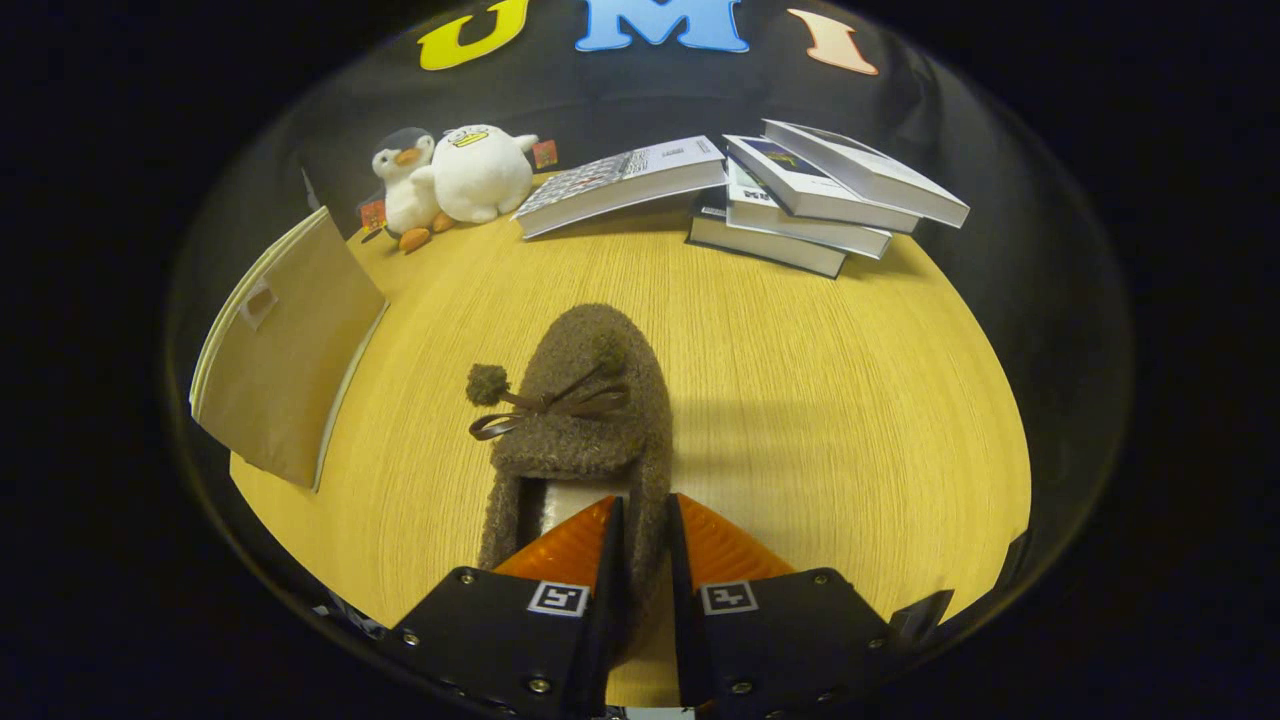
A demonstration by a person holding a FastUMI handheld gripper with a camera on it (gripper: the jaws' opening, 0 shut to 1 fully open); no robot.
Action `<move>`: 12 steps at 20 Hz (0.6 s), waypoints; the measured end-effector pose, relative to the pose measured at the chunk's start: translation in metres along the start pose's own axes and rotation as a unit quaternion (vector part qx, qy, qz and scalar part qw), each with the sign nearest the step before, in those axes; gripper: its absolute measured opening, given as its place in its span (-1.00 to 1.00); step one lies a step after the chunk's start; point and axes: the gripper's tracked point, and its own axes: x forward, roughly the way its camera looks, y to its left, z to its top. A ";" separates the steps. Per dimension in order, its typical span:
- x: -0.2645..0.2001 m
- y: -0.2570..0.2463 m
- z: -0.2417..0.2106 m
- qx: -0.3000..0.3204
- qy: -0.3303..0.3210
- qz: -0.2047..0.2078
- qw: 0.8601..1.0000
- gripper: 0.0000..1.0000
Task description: Open the storage box then place both shoes into the box .Put the left shoe in first, then the right shoe, with the right side of both shoes facing outward in a uniform manner.
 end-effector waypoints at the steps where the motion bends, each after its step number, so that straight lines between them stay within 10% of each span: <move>1: -0.002 -0.010 0.000 0.011 -0.011 -0.023 1.000 -0.46; 2: -0.005 -0.015 0.005 0.026 -0.015 -0.030 0.999 -0.98; 12: -0.047 0.009 0.036 0.136 -0.034 0.014 0.990 -0.98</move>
